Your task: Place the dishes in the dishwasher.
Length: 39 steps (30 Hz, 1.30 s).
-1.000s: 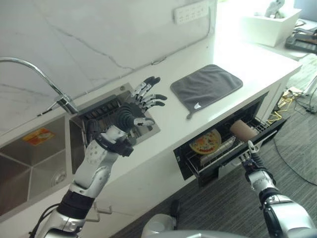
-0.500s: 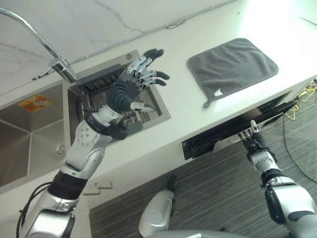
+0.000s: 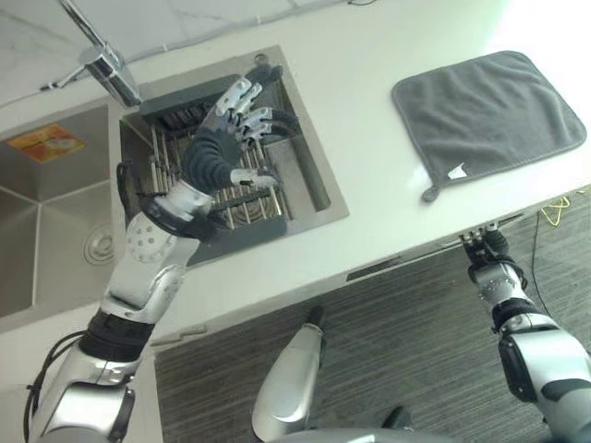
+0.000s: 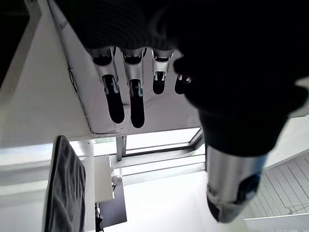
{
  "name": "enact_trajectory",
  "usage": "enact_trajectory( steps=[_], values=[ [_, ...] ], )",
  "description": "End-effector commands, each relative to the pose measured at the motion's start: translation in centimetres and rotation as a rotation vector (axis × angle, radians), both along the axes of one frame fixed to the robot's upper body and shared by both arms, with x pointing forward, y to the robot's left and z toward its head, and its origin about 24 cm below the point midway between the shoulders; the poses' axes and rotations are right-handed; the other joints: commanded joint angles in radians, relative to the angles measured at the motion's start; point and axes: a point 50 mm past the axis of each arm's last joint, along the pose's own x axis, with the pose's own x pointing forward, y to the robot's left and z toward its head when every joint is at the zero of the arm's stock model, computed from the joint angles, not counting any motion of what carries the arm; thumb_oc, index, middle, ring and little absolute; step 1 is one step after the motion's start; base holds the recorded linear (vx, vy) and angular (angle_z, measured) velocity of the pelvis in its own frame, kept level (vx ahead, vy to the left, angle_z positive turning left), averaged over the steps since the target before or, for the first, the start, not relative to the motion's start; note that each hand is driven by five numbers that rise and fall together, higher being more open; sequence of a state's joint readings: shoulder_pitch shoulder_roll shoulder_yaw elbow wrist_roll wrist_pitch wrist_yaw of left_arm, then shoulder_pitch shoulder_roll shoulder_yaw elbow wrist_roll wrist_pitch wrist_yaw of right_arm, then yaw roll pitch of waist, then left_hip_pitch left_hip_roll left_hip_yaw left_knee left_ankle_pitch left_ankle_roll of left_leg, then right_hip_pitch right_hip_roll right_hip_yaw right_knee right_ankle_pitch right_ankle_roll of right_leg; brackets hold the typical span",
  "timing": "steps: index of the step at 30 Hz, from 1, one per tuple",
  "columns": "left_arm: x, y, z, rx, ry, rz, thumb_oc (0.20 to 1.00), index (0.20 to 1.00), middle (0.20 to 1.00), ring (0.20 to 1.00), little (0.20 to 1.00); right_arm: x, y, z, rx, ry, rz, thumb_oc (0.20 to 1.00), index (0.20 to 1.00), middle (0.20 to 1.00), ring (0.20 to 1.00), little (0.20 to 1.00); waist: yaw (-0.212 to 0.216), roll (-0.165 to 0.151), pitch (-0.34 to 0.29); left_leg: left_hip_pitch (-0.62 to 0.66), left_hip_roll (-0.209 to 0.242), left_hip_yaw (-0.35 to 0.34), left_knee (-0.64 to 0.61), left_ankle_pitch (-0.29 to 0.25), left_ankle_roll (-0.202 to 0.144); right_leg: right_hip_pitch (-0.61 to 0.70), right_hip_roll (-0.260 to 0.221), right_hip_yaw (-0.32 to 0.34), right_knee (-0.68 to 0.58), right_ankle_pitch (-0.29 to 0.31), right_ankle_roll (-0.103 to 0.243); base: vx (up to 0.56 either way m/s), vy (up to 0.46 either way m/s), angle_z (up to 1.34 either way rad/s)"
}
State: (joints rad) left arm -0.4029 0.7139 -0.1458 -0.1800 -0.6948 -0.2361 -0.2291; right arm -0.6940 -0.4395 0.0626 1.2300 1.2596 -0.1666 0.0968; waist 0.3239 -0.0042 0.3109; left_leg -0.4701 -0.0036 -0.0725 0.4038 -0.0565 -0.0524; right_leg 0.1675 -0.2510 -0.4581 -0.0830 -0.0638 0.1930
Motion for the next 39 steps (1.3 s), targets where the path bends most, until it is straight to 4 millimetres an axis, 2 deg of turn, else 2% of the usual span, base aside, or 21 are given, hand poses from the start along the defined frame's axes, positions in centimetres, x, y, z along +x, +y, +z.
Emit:
enact_trajectory(
  steps=[1,6,8,10,11,14,16,17,18,21,23,24,26,27,28,31,33,34,36,37,39],
  values=[
    [-0.8,-0.2,1.6,-0.014,-0.072,-0.021,1.000,1.000,1.000,1.000,1.000,7.3,9.8,12.6,-0.073,-0.429,0.342,1.000,1.000,1.000,1.000,1.000,0.097,-0.014,-0.054,0.028,0.116,-0.024,-0.096,0.092,-0.109,0.050,-0.124,0.009,0.007,0.158,0.040,0.00,0.000,0.00],
    [-0.9,1.8,0.8,-0.060,-0.115,0.125,1.000,1.000,1.000,1.000,1.000,6.3,9.0,9.0,-0.069,-0.312,0.330,1.000,1.000,1.000,1.000,1.000,0.099,-0.030,-0.079,0.050,0.127,-0.016,-0.131,0.109,-0.112,0.073,-0.101,0.006,0.014,0.123,0.034,0.00,-0.022,-0.01],
    [-1.0,3.0,0.1,-0.053,-0.120,0.219,1.000,1.000,1.000,1.000,1.000,5.1,8.6,5.9,-0.047,-0.230,0.313,1.000,1.000,1.000,1.000,1.000,0.100,-0.040,-0.094,0.070,0.125,-0.016,-0.156,0.118,-0.110,0.085,-0.090,0.005,0.024,0.103,0.029,-0.01,-0.037,0.01],
    [-1.5,4.6,-0.8,-0.055,-0.128,0.330,1.000,1.000,1.000,1.000,1.000,3.0,8.0,1.8,-0.027,-0.131,0.288,1.000,1.000,1.000,1.000,1.000,0.094,-0.044,-0.112,0.099,0.121,-0.020,-0.189,0.127,-0.104,0.095,-0.070,0.017,0.046,0.068,0.017,-0.02,-0.008,0.13],
    [-2.0,5.9,-1.4,-0.081,-0.135,0.408,1.000,1.000,1.000,1.000,1.000,0.8,7.2,-1.5,-0.025,-0.039,0.257,1.000,1.000,1.000,1.000,1.000,0.083,-0.045,-0.126,0.117,0.109,-0.039,-0.201,0.128,-0.094,0.098,-0.043,0.050,0.077,0.021,0.001,-0.02,-0.015,0.25],
    [-2.6,7.3,-1.8,-0.126,-0.148,0.464,1.000,1.000,1.000,1.000,1.000,-2.7,5.8,-5.2,0.005,0.055,0.203,1.000,1.000,1.000,1.000,1.000,0.063,-0.047,-0.134,0.139,0.083,-0.078,-0.207,0.126,-0.075,0.093,-0.005,0.110,0.142,-0.046,-0.024,-0.06,-0.034,0.46],
    [-3.3,8.1,-2.6,-0.119,-0.160,0.519,1.000,1.000,1.000,1.000,1.000,-6.3,4.4,-8.4,0.050,0.132,0.140,1.000,1.000,1.000,1.000,1.000,0.040,-0.046,-0.138,0.167,0.059,-0.121,-0.219,0.128,-0.058,0.083,0.039,0.169,0.192,-0.100,-0.049,-0.15,-0.052,1.19],
    [-3.9,9.5,-3.9,-0.089,-0.131,0.645,1.000,1.000,1.000,1.000,1.000,-8.7,3.8,-10.2,0.056,0.206,0.127,1.000,1.000,1.000,1.000,1.000,0.034,-0.036,-0.143,0.188,0.059,-0.140,-0.239,0.138,-0.057,0.079,0.058,0.166,0.195,-0.100,-0.066,-0.22,-0.062,1.09],
    [-4.2,10.4,-4.3,-0.100,-0.113,0.703,1.000,1.000,1.000,1.000,1.000,-9.6,3.8,-10.9,0.062,0.239,0.120,1.000,1.000,1.000,1.000,1.000,0.029,-0.030,-0.145,0.199,0.066,-0.140,-0.249,0.143,-0.060,0.081,0.064,0.165,0.196,-0.103,-0.073,-0.32,-0.041,0.84],
    [-6.9,15.6,-7.1,-0.205,-0.044,1.041,1.000,1.000,1.000,1.000,1.000,-14.9,3.9,-14.4,0.098,0.421,0.078,1.000,1.000,1.000,1.000,1.000,-0.018,0.017,-0.148,0.269,0.122,-0.117,-0.315,0.185,-0.084,0.075,0.100,0.173,0.252,-0.147,-0.123,-0.24,0.038,-0.02],
    [-8.1,17.0,-8.7,-0.277,-0.004,1.136,1.000,1.000,1.000,1.000,1.000,-16.8,3.4,-15.3,0.111,0.494,0.035,1.000,1.000,1.000,1.000,1.000,-0.034,0.030,-0.148,0.291,0.133,-0.115,-0.338,0.201,-0.091,0.068,0.112,0.170,0.268,-0.157,-0.138,-0.18,0.065,0.02],
    [-9.3,18.0,-10.4,-0.323,0.035,1.243,1.000,1.000,1.000,1.000,1.000,-18.4,2.9,-15.9,0.112,0.547,0.010,1.000,1.000,1.000,1.000,1.000,-0.044,0.037,-0.142,0.311,0.141,-0.111,-0.356,0.219,-0.099,0.069,0.120,0.169,0.281,-0.174,-0.151,-0.25,0.098,0.15],
    [-12.5,19.7,-16.3,-0.509,0.225,1.474,1.000,1.000,1.000,1.000,1.000,-20.8,2.0,-16.6,0.126,0.625,-0.063,1.000,1.000,1.000,1.000,1.000,-0.056,0.048,-0.138,0.336,0.154,-0.104,-0.393,0.264,-0.110,0.065,0.138,0.158,0.297,-0.187,-0.164,-0.20,0.093,0.26],
    [-14.9,19.6,-21.5,-0.614,0.421,1.600,1.000,1.000,1.000,1.000,1.000,-21.7,2.0,-16.9,0.126,0.659,-0.061,1.000,1.000,1.000,1.000,1.000,-0.066,0.057,-0.135,0.345,0.159,-0.105,-0.399,0.280,-0.109,0.056,0.145,0.157,0.314,-0.191,-0.167,-0.14,0.097,0.34],
    [-16.4,18.3,-25.8,-0.546,0.697,1.653,1.000,1.000,1.000,1.000,1.000,-22.4,2.0,-17.2,0.129,0.686,-0.036,1.000,1.000,1.000,1.000,1.000,-0.078,0.056,-0.127,0.364,0.161,-0.094,-0.395,0.276,-0.108,0.048,0.147,0.156,0.335,-0.205,-0.175,-0.15,0.113,0.19],
    [-18.6,16.7,-29.8,-0.627,0.937,1.636,1.000,1.000,1.000,1.000,1.000,-22.8,2.1,-17.3,0.112,0.706,-0.002,1.000,1.000,1.000,1.000,1.000,-0.088,0.067,-0.125,0.361,0.162,-0.102,-0.386,0.288,-0.109,0.040,0.149,0.156,0.345,-0.204,-0.176,-0.10,0.071,0.05],
    [-21.7,13.7,-34.6,-0.905,1.319,1.537,1.000,1.000,1.000,1.000,1.000,-23.2,2.3,-17.5,0.096,0.723,0.021,1.000,1.000,1.000,1.000,1.000,-0.097,0.069,-0.117,0.373,0.160,-0.097,-0.378,0.284,-0.109,0.040,0.145,0.156,0.357,-0.213,-0.174,-0.08,0.015,0.09],
    [-24.4,9.3,-38.1,-1.155,1.709,1.344,1.000,1.000,1.000,1.000,1.000,-23.3,2.7,-17.7,0.103,0.729,0.032,1.000,1.000,1.000,1.000,1.000,-0.113,0.063,-0.116,0.383,0.158,-0.089,-0.378,0.270,-0.106,0.038,0.144,0.161,0.358,-0.211,-0.168,-0.06,-0.044,0.06],
    [-26.3,3.6,-39.8,-1.404,2.051,1.113,1.000,1.000,1.000,1.000,1.000,-23.0,3.3,-17.8,0.101,0.735,0.054,1.000,1.000,1.000,1.000,1.000,-0.136,0.061,-0.119,0.374,0.170,-0.077,-0.362,0.276,-0.108,0.038,0.157,0.167,0.354,-0.212,-0.178,-0.03,-0.024,0.01],
    [-26.7,3.2,-39.9,-1.401,2.077,1.102,1.000,1.000,1.000,1.000,1.000,-22.9,3.3,-17.8,0.097,0.737,0.061,1.000,1.000,1.000,1.000,1.000,-0.139,0.063,-0.120,0.371,0.173,-0.077,-0.359,0.277,-0.109,0.037,0.159,0.167,0.356,-0.214,-0.180,0.00,0.006,-0.05],
    [-27.9,2.2,-40.0,-1.180,2.239,1.039,1.000,1.000,1.000,1.000,1.000,-22.6,3.7,-17.8,0.054,0.754,0.117,1.000,1.000,1.000,1.000,1.000,-0.162,0.070,-0.115,0.368,0.184,-0.074,-0.341,0.287,-0.112,0.032,0.166,0.182,0.376,-0.229,-0.187,0.00,0.022,-0.13]
  ],
)
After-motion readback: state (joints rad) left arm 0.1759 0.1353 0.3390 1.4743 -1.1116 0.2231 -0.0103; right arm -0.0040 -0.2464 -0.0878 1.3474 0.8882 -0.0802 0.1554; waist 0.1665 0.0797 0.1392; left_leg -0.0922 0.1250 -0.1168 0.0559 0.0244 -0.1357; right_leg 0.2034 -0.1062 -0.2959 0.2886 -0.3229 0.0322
